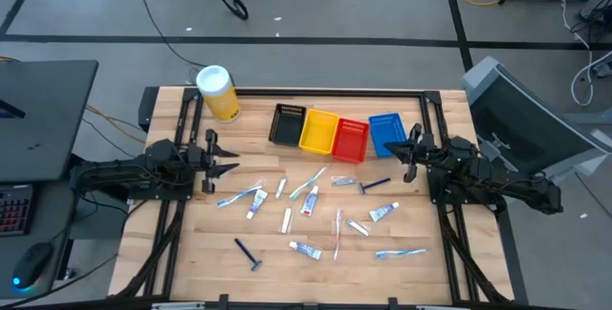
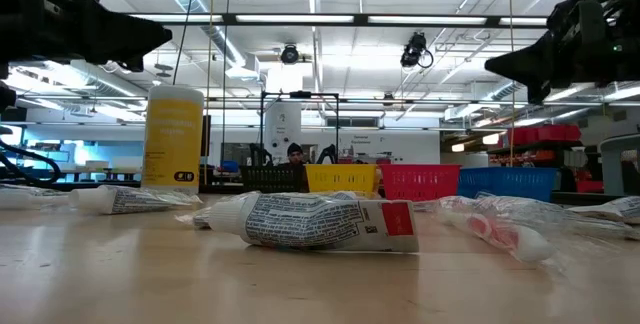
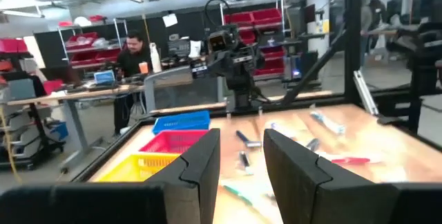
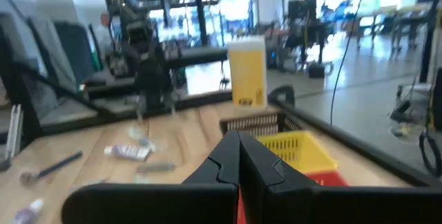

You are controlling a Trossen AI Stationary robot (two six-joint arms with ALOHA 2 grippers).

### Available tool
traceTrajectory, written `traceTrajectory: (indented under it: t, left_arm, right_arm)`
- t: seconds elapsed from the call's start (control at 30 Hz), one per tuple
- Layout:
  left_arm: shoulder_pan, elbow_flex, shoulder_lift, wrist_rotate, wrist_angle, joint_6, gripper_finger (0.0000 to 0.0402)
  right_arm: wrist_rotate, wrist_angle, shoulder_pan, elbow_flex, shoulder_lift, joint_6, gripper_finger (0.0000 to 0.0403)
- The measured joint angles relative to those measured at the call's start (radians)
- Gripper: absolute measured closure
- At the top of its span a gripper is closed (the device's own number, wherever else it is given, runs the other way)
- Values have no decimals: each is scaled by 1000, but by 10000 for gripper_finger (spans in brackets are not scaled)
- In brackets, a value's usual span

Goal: Pick & Place Travel size toiletries
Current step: Put the blue toothbrush into the black bin

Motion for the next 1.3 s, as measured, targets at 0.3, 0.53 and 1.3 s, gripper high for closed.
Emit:
traceTrajectory:
  t: [0.3, 0.53, 1.3]
  left_arm:
    - [0, 0, 0, -22, 69, -149, 281]
    - [0, 3, 53, -136, 110, -217, 271]
    - [-42, 302, 649, 59, -496, -586, 220]
  right_arm:
    - [138, 159, -1, 0, 1, -10, 402]
    - [86, 152, -1, 0, 37, -12, 393]
    - [22, 585, 0, 0, 631, -2, 331]
